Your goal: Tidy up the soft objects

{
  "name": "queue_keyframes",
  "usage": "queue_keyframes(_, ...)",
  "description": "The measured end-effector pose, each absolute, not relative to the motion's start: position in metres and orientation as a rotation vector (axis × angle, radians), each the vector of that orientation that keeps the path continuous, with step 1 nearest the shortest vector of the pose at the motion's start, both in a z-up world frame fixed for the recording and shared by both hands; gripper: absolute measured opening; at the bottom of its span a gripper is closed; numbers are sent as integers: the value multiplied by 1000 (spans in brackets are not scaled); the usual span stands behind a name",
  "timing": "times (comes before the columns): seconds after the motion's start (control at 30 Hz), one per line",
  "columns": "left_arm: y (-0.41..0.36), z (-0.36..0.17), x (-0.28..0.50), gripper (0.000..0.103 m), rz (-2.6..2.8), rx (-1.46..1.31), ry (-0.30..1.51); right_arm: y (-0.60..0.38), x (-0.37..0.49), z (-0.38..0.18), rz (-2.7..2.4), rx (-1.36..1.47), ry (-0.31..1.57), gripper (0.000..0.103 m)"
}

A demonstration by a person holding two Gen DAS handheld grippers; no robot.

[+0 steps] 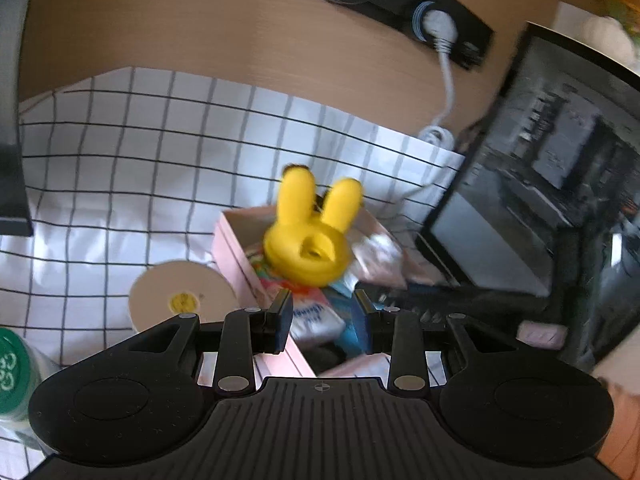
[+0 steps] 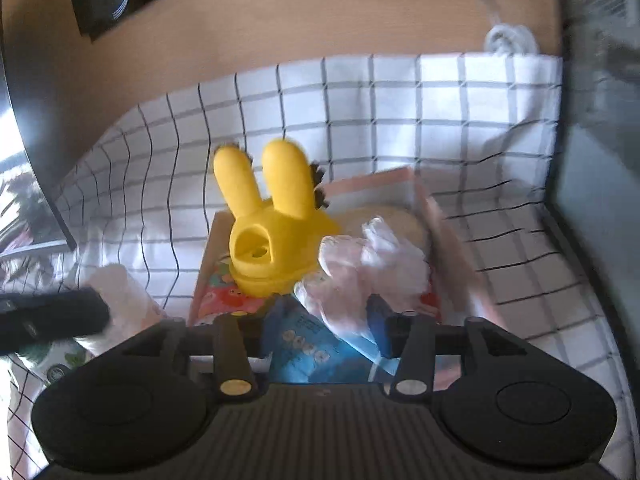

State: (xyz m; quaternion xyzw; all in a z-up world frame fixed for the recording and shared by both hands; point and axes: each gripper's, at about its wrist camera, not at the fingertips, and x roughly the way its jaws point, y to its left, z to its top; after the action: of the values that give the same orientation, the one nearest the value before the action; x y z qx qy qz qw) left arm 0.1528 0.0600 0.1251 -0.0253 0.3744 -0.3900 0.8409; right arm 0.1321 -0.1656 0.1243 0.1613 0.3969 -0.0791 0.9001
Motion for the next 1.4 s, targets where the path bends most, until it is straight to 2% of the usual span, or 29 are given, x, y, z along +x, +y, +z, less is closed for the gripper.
queue_keyframes(0.23, 42, 98, 119, 35, -831, -1, 794, -170, 113, 138, -236, 226, 796, 52)
queue_keyframes(0.27, 38, 93, 114, 35, -816, 3, 794, -173, 116, 134, -225, 201, 803, 51)
queue_keyframes(0.33, 25, 82, 107, 35, -767, 11, 789, -179, 126, 124, -197, 141, 822, 34)
queue_keyframes(0.37, 19, 79, 104, 35, -737, 13, 778, -184, 132, 118, -167, 123, 829, 31)
queue_keyframes(0.6, -12, 83, 83, 35, -509, -59, 693, -209, 139, 91, -56, 34, 872, 31)
queue_keyframes(0.77, 11, 76, 50, 36, -363, -60, 726, -216, 124, 103, -8, 119, 834, 40)
queue_keyframes(0.9, 48, 66, 21, 36, -224, 60, 735, -202, 85, 130, 42, 87, 669, 65)
queue_keyframes(0.93, 61, 62, 14, 36, -192, 81, 755, -197, 72, 135, 58, 66, 628, 69)
queue_keyframes(1.03, 91, 51, 2, 35, -120, 71, 847, -182, 38, 139, 144, 23, 593, 73)
queue_keyframes(1.17, 99, 37, -8, 36, -75, 23, 907, -160, 25, 116, 282, 0, 731, 74)
queue_keyframes(1.33, 73, 30, -23, 49, -81, 29, 865, -142, 22, 86, 356, -42, 866, 74)
queue_keyframes(1.4, 60, 28, -24, 60, -84, 36, 847, -143, 23, 78, 380, -27, 914, 74)
